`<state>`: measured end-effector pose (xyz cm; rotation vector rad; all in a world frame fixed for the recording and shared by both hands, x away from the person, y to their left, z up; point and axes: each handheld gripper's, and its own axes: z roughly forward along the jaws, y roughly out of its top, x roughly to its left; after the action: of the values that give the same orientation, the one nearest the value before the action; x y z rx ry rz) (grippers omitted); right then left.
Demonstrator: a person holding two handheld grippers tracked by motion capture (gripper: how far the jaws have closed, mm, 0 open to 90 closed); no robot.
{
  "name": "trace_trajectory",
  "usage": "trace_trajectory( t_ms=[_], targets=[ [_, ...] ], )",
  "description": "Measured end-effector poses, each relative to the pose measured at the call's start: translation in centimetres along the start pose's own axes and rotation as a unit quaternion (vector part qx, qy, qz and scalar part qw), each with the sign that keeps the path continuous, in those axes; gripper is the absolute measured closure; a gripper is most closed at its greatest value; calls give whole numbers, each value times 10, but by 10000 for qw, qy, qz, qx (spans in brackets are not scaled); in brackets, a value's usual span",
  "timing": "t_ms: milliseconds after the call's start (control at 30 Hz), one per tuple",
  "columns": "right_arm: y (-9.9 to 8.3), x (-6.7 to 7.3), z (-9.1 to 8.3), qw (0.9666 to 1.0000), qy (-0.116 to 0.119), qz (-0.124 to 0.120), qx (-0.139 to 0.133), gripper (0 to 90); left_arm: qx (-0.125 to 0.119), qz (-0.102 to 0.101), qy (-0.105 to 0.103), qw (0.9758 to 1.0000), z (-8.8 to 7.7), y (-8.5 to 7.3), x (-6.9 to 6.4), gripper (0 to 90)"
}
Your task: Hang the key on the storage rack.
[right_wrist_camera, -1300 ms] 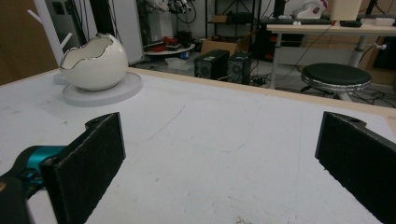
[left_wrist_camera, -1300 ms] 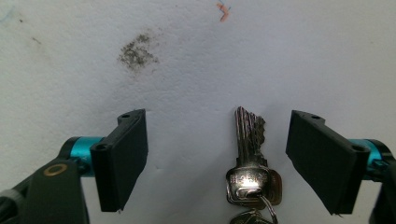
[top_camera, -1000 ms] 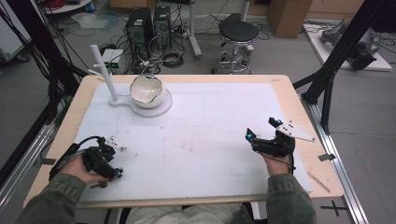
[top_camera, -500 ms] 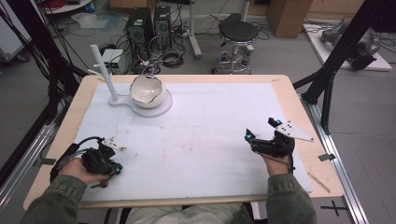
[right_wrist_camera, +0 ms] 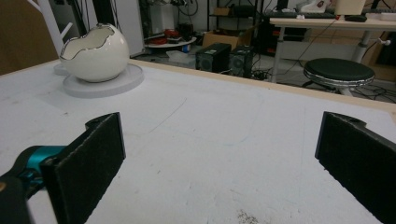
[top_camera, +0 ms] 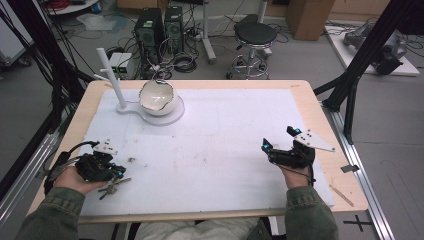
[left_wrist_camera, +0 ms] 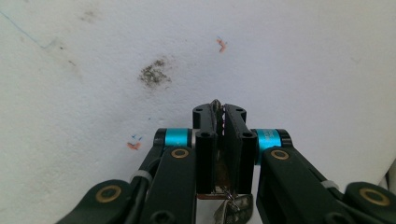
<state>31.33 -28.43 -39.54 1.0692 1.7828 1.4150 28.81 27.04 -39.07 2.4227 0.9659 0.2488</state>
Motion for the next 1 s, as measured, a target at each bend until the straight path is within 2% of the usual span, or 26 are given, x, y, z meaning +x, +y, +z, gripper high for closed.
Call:
trace_trajectory(
  t_ms=[133, 667, 733, 1000],
  targets=[
    [0, 0, 0, 10000, -1, -9, -6, 4, -162, -22, 45, 9999, -6, 3, 2, 829],
    [0, 0, 1, 10000, -4, -20, -6, 4, -438, -139, 157, 9988, -24, 12, 14, 829],
    [0, 0, 1, 10000, 11, 0, 14, 4, -528, -218, 186, 9982, -28, 15, 15, 829],
    [-1, 1, 1, 10000, 32, -16, 34, 4, -721, -299, 255, 9966, -38, 22, 21, 829]
  ],
)
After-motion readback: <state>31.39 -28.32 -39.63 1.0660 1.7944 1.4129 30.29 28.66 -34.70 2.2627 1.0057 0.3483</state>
